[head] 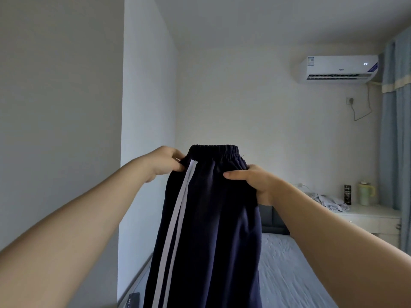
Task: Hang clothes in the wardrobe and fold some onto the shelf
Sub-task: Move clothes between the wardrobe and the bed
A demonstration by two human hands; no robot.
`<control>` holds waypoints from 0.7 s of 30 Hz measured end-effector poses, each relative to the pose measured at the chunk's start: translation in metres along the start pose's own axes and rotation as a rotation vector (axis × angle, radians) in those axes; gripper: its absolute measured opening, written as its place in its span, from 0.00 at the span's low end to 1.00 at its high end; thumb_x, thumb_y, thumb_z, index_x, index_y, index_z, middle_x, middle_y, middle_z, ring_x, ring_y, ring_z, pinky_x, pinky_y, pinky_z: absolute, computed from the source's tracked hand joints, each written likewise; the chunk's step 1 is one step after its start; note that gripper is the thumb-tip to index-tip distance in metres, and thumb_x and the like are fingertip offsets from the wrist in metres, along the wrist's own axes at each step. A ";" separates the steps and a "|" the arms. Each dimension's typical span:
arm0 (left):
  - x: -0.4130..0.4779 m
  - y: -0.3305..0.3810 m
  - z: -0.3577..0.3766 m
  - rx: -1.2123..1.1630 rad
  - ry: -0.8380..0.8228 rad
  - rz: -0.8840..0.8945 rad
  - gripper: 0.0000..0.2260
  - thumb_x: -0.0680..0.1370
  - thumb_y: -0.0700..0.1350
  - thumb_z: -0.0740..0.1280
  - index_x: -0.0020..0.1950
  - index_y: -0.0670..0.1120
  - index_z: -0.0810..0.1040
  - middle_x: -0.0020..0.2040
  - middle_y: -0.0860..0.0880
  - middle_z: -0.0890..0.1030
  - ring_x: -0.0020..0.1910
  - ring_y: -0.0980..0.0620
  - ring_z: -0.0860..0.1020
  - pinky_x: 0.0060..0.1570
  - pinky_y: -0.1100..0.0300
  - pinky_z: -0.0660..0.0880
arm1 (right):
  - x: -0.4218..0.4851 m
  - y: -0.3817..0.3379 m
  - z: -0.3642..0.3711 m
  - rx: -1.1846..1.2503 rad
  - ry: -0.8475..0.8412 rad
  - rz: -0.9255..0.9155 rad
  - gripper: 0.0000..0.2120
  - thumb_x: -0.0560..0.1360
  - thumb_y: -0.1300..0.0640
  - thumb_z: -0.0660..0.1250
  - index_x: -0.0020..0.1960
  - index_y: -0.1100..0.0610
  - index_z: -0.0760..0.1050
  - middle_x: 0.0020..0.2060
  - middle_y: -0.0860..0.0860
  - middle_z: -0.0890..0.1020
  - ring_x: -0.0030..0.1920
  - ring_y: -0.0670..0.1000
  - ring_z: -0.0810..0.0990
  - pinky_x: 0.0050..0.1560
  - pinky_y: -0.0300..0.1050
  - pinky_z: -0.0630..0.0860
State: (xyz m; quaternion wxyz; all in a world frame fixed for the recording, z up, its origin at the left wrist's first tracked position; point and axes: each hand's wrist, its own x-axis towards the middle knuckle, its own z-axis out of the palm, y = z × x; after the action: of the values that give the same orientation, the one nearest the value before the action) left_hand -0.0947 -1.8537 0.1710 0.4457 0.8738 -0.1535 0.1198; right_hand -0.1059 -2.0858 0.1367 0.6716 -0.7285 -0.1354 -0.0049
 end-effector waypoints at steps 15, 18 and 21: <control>0.007 -0.066 0.012 -0.252 -0.187 -0.422 0.06 0.81 0.38 0.56 0.52 0.45 0.72 0.52 0.43 0.74 0.36 0.45 0.82 0.33 0.51 0.80 | 0.031 0.023 0.028 -0.509 0.124 0.143 0.08 0.73 0.59 0.70 0.52 0.56 0.77 0.39 0.49 0.79 0.32 0.44 0.74 0.17 0.28 0.62; 0.021 -0.085 0.019 -0.346 -0.171 -0.423 0.13 0.78 0.36 0.57 0.63 0.40 0.69 0.59 0.42 0.70 0.38 0.43 0.81 0.40 0.51 0.78 | 0.041 0.039 0.030 -0.473 0.176 0.206 0.04 0.75 0.60 0.67 0.45 0.59 0.73 0.22 0.48 0.71 0.20 0.45 0.67 0.18 0.31 0.60; 0.040 -0.102 0.037 -0.389 -0.125 -0.374 0.09 0.77 0.36 0.61 0.56 0.42 0.72 0.58 0.45 0.72 0.41 0.46 0.81 0.45 0.54 0.77 | 0.056 0.059 0.032 -0.364 0.222 0.300 0.04 0.79 0.57 0.61 0.52 0.57 0.69 0.27 0.52 0.72 0.26 0.50 0.72 0.26 0.38 0.71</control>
State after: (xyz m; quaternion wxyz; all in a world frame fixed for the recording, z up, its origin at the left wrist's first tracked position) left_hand -0.0166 -1.8343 0.0881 0.6091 0.7907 -0.0368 -0.0505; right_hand -0.0455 -2.0476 0.0864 0.5333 -0.8443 0.0517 -0.0095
